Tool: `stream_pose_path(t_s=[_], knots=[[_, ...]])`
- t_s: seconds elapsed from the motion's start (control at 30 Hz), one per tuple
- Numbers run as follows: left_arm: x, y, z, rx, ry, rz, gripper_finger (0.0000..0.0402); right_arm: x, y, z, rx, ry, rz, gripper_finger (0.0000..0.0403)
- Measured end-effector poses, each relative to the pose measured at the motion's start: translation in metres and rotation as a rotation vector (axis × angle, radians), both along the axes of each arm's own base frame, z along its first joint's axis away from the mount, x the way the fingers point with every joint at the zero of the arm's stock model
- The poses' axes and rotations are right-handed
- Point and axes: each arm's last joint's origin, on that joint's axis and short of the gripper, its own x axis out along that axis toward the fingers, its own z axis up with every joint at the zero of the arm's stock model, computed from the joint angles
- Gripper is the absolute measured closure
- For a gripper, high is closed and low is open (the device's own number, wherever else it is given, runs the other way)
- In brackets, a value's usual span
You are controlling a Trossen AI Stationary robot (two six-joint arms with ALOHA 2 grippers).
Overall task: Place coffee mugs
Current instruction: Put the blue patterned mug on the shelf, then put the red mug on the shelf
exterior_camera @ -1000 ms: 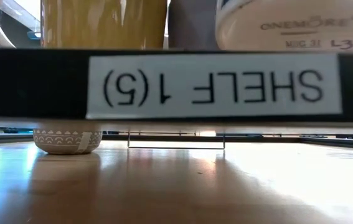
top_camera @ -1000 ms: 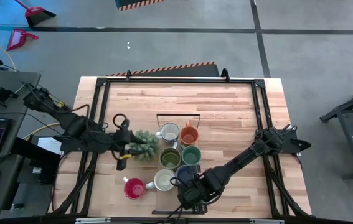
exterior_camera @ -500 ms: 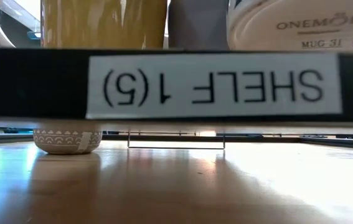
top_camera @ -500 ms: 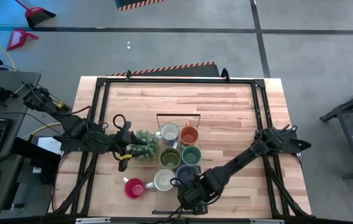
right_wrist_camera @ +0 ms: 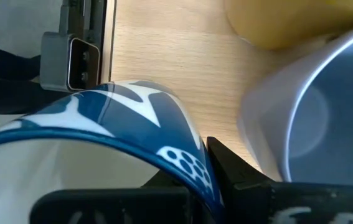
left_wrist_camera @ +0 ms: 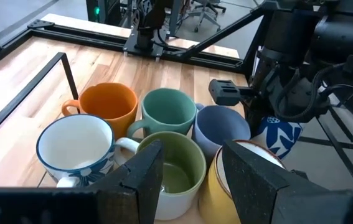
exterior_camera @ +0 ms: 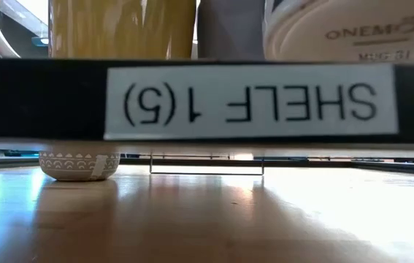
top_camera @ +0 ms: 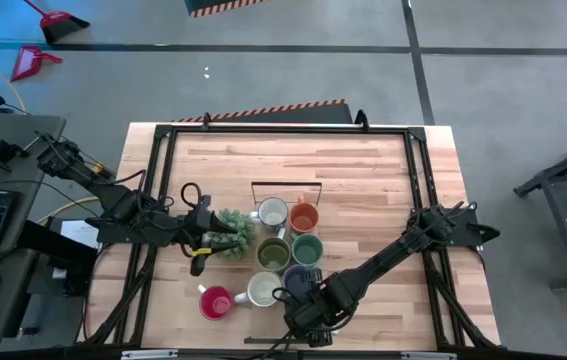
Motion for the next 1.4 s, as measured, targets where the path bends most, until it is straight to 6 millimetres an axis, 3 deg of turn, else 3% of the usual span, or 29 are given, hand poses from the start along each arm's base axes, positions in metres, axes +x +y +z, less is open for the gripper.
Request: stream_pose_path(t_s=[0.33, 0.73, 1.23, 1.4], knots=[[0.000, 0.000, 0.001, -0.003, -0.005, -0.002, 0.0248, 0.000, 0.000, 0.000, 0.005, 0.001, 0.004, 0.0400], [0.000, -0.001, 0.001, 0.000, -0.002, -0.015, 0.0248, 0.000, 0.000, 0.000, 0.011, 0.005, -0.015, 0.0330], [0.000, -0.001, 0.000, -0.004, 0.002, -0.029, 0.0248, -0.001, -0.003, 0.002, 0.030, 0.034, -0.081, 0.0327], [0.000, -0.001, 0.000, -0.004, 0.002, -0.029, 0.0248, 0.001, -0.002, 0.019, 0.033, -0.012, -0.081, 0.0326]])
